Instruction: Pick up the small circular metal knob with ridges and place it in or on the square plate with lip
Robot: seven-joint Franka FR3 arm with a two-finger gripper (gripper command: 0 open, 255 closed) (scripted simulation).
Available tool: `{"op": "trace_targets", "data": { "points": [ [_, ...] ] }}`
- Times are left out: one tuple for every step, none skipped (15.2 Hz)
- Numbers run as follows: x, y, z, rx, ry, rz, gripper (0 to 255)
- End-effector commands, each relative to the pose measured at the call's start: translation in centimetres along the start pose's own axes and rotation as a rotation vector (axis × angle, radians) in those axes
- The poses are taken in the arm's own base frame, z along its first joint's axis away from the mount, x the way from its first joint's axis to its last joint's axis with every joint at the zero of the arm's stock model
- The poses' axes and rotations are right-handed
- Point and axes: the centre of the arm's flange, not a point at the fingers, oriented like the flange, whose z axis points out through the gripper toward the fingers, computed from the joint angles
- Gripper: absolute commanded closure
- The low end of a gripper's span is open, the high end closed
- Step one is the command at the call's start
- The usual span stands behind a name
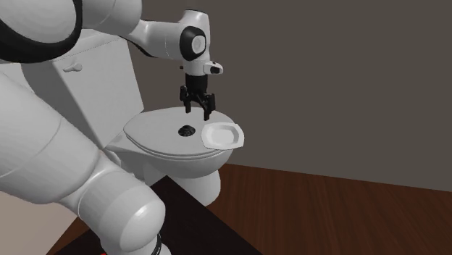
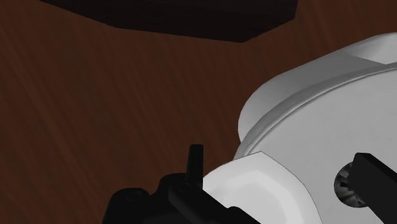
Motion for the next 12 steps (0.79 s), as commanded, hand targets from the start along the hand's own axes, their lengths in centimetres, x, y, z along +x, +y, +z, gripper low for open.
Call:
{"op": "trace_targets", "data": {
  "points": [
    [1.0,-1.9,1.6,0.002,0.004,0.003,0],
    [1.6,-2.8,2.2,0.003,0.005,0.004,0],
    [2.2,-3.7,2.9,0.003,0.006,0.005,0],
    [2.9,-4.7,3.6,0.004,0.007,0.006,0],
    [3.5,-5.6,4.2,0.005,0.009,0.008,0],
    [4.2,-6.5,4.9,0.005,0.010,0.009,0],
    [4.8,-7.4,5.6,0.006,0.011,0.010,0],
    [5.4,-8.3,6.3,0.006,0.012,0.011,0],
    [6.1,-9.2,6.9,0.007,0.014,0.012,0],
    [6.7,-10.1,7.6,0.008,0.015,0.013,0],
    [7.4,-11.1,8.2,0.008,0.016,0.015,0],
    [8.1,-12.0,8.9,0.009,0.017,0.016,0]
  ]
}}
